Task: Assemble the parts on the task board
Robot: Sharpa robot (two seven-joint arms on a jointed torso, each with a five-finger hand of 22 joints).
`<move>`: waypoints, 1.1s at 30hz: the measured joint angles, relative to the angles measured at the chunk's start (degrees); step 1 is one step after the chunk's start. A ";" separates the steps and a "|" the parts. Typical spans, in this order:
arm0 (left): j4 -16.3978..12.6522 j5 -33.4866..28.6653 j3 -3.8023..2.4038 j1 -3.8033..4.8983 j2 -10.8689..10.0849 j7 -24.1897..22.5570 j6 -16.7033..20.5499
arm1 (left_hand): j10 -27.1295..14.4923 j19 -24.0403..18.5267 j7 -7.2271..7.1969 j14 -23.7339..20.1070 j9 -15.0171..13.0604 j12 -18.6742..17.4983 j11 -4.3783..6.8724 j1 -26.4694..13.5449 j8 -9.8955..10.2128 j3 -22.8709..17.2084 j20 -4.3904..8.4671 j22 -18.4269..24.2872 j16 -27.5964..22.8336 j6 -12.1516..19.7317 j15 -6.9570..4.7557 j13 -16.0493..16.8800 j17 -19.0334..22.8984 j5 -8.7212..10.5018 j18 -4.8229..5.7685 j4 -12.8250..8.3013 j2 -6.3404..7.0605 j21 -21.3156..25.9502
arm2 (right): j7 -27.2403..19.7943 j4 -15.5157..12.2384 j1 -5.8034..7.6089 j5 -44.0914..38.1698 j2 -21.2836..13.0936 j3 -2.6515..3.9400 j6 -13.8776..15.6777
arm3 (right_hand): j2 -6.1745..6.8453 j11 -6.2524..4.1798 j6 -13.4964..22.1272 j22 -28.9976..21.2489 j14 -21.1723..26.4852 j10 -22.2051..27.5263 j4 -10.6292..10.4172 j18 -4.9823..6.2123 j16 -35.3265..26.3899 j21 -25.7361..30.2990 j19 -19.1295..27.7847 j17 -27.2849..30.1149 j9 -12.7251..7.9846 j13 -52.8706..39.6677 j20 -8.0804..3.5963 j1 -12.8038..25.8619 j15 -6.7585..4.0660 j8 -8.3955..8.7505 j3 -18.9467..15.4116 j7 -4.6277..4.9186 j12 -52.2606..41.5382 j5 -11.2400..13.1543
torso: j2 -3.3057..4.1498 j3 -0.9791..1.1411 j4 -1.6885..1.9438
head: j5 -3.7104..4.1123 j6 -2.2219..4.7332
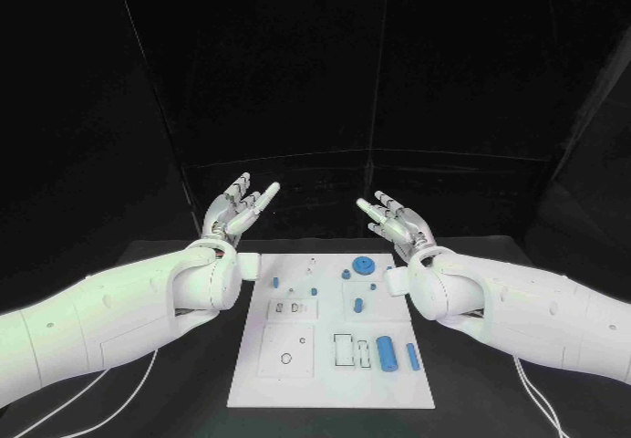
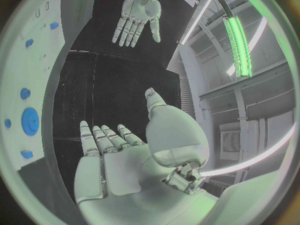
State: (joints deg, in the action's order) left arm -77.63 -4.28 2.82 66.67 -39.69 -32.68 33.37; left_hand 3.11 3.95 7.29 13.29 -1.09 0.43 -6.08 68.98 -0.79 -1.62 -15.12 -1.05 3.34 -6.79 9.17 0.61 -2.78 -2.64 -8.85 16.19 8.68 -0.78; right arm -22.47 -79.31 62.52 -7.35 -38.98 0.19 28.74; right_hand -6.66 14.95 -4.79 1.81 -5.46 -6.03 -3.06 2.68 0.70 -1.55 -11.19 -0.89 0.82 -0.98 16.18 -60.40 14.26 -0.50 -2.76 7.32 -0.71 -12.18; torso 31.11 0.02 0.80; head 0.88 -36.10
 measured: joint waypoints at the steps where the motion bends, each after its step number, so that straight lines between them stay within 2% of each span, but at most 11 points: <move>1: 0.15 -0.20 0.00 0.08 0.06 -0.28 -0.57 | 0.31 0.06 0.21 0.37 -0.07 0.00 -0.31 1.58 0.00 -0.19 -0.50 -0.06 0.36 -0.21 0.38 0.06 -0.13 -0.13 -0.02 0.54 0.01 0.00 | 0.57 0.54 0.15 -0.72 0.29 0.02 -1.33 | -0.19 0.32 -0.52 0.11 -0.41 -0.38 0.19 0.00 0.27 -0.31 -0.30 -0.09 0.08 -0.09 0.30 -0.94 0.40 -0.31 0.17 0.01 -0.32 0.00 | 0.00 0.00 0.01 | 0.01 0.00; 8: 0.29 -1.05 0.05 0.10 0.08 -1.44 -2.70 | 0.62 0.10 0.20 0.47 -0.06 0.00 -1.03 1.95 -0.21 -0.30 -0.64 -0.06 0.83 -0.38 0.47 0.10 -0.27 -0.23 -0.02 0.73 -0.09 0.00 | 4.04 3.21 0.73 -5.25 1.67 0.09 -9.67 | -0.97 0.50 -8.12 1.81 -11.50 -11.48 4.26 1.88 3.21 -3.56 -8.86 -1.29 1.11 -1.27 0.50 -8.10 0.56 -2.02 1.35 0.48 -2.85 -0.31 | 0.00 0.00 0.01 | 0.01 0.00; 10: 0.26 -1.16 0.05 0.09 -0.02 -1.59 -3.01 | 0.82 0.10 0.22 0.67 -0.15 0.02 -1.78 2.16 -0.21 -0.41 -0.64 -0.06 1.28 -0.65 0.67 0.14 -0.39 -0.23 -0.82 0.84 -0.30 0.00 | 4.57 3.49 0.78 -6.11 1.73 0.09 -10.92 | -0.94 0.30 -11.70 2.48 -16.38 -16.75 5.73 2.23 4.48 -4.95 -12.45 -1.69 1.52 -1.69 0.47 -10.12 0.19 -2.80 1.85 0.73 -4.06 -0.31 | 0.00 0.00 0.02 | 0.01 0.00; 15: -1.03 -1.27 0.12 0.11 -3.56 -1.95 -5.21 | 3.39 0.88 0.37 4.25 -0.65 0.84 -4.30 3.85 -1.03 -1.98 -1.34 -0.38 3.65 -3.89 1.36 0.66 -1.22 -0.23 -0.94 0.57 -1.99 -0.70 | 3.72 5.72 1.02 -14.00 -0.07 0.09 -9.34 | -0.27 -0.76 -21.70 3.63 -28.44 -29.15 9.89 4.43 6.97 -7.97 -19.83 -2.26 2.39 -2.31 0.47 -14.49 -1.17 -4.63 3.10 1.51 -6.63 -0.22 | 0.57 -0.14 0.29 | 0.37 0.12; 17: -1.35 -1.35 0.16 0.11 -3.95 -2.16 -5.86 | 5.86 2.51 0.51 7.17 -0.85 1.54 -4.97 4.29 -1.35 -2.48 -1.55 -0.82 5.33 -5.61 1.88 0.98 -1.81 -0.23 -0.94 0.49 -2.95 -1.46 | 3.35 5.90 1.27 -16.94 -0.48 0.14 -8.47 | 0.03 -1.29 -25.81 3.88 -32.54 -33.20 11.56 4.53 7.57 -8.93 -22.24 -2.44 2.61 -2.39 0.44 -15.83 -1.79 -5.23 3.58 1.83 -7.25 0.18 | 0.89 -0.24 0.39 | 0.42 0.13; 20: -2.49 -1.34 0.17 0.11 -4.24 -2.60 -6.82 | 12.62 8.06 0.80 14.64 -1.33 3.28 -6.73 5.04 -2.38 -2.96 -1.70 -2.15 8.71 -9.56 3.00 1.78 -2.99 -0.23 -0.83 0.12 -4.18 -3.80 | 2.97 5.74 1.79 -20.83 -0.85 0.13 -7.63 | 0.44 -2.11 -31.95 4.18 -37.89 -38.38 13.71 5.82 7.96 -10.23 -25.47 -2.55 2.90 -2.45 0.36 -17.01 -2.76 -5.94 4.29 2.62 -7.65 0.53 | 1.50 -0.33 0.56 | 0.48 0.33; 22: -2.88 -1.32 0.18 0.12 -4.74 -2.89 -7.35 | 17.90 13.23 1.01 19.80 -1.72 4.74 -8.14 5.16 -3.21 -3.23 -1.70 -3.33 10.70 -12.81 3.81 2.40 -3.66 -0.23 0.44 -0.15 -4.96 -6.02 | 2.86 5.68 2.29 -23.02 -1.16 0.12 -7.23 | 0.54 -2.70 -35.90 4.33 -41.45 -41.66 15.15 5.82 8.28 -11.16 -27.73 -2.58 2.94 -2.45 0.15 -17.36 -3.49 -6.17 4.76 3.24 -7.65 0.53 | 1.88 -0.38 0.66 | 0.52 0.47; 24: -3.15 -1.31 0.18 0.13 -5.31 -3.12 -7.76 | 24.53 21.78 1.31 24.19 -2.22 6.64 -8.99 5.30 -4.24 -3.14 -1.67 -5.13 12.05 -17.01 3.97 3.07 -4.01 -0.23 0.50 -0.27 -5.57 -9.61 | 2.81 5.68 2.77 -25.14 -1.42 0.13 -6.89 | 0.53 -3.22 -38.87 4.48 -44.48 -44.29 16.31 6.71 8.36 -12.00 -29.71 -2.64 2.94 -2.44 -0.21 -17.35 -4.14 -6.32 5.17 3.73 -7.66 0.83 | 2.34 -0.43 0.78 | 0.58 0.51; 27: -4.12 -1.31 0.19 0.13 -6.24 -3.48 -8.37 | 32.64 30.90 1.80 29.49 -2.81 8.52 -8.12 5.63 -5.56 -2.72 -1.38 -6.65 13.21 -22.92 2.98 3.54 -4.15 -0.23 0.50 -1.13 -6.27 -13.24 | 2.86 5.68 3.50 -28.74 -1.66 0.14 -6.55 | 0.53 -3.92 -42.37 4.70 -48.69 -47.78 17.44 6.71 8.56 -13.31 -32.51 -2.70 2.94 -2.44 -0.92 -17.35 -5.16 -6.32 6.01 4.41 -7.60 0.84 | 3.07 -0.52 0.88 | 0.67 0.72; 30: -5.77 -1.30 0.19 0.13 -7.31 -3.75 -8.97 | 39.66 36.02 2.45 34.02 -3.19 9.79 -7.11 5.82 -6.58 -2.20 -1.27 -7.04 13.52 -28.32 1.66 3.62 -4.12 -0.23 -0.53 -2.18 -6.95 -14.87 | 3.35 5.68 4.65 -32.88 -1.74 0.14 -6.46 | 0.53 -4.67 -45.39 5.04 -53.00 -51.20 18.31 6.70 8.62 -14.81 -35.43 -2.81 2.94 -2.44 -1.85 -17.35 -6.30 -6.32 6.89 5.20 -6.84 0.91 | 3.87 -0.61 0.91 | 0.71 1.03; 33: -7.77 -1.29 0.19 0.15 -8.58 -3.85 -9.53 | 42.89 39.30 3.19 37.36 -3.33 9.96 -6.47 5.95 -7.20 -1.73 -1.05 -7.06 13.53 -33.03 0.83 3.36 -3.89 -0.23 -0.92 -3.14 -7.64 -15.32 | 4.45 5.46 5.64 -37.87 -1.89 0.20 -6.50 | 0.64 -5.51 -47.61 5.55 -57.02 -54.10 18.92 6.70 9.16 -16.48 -38.12 -3.05 2.93 -2.54 -2.94 -17.28 -7.45 -5.93 7.49 5.42 -6.46 1.03 | 4.71 -0.75 0.92 | 0.75 1.31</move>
State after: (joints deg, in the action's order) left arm -85.39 -5.56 3.02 66.83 -48.27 -36.53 23.84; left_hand 46.00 43.26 10.48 50.65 -4.43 10.39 -12.55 74.92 -8.00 -3.34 -16.17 -8.11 16.87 -39.82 10.00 3.97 -6.67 -2.87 -9.77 13.04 1.04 -16.10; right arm -18.02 -73.85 68.17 -45.22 -40.87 0.39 22.25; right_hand -6.01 9.44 -52.40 7.36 -62.49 -60.13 15.85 9.38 9.86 -18.03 -49.31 -3.94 3.75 -3.52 13.24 -77.68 6.80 -6.43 4.74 12.74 -7.17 -11.15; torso 35.83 -0.73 1.72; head 1.63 -34.79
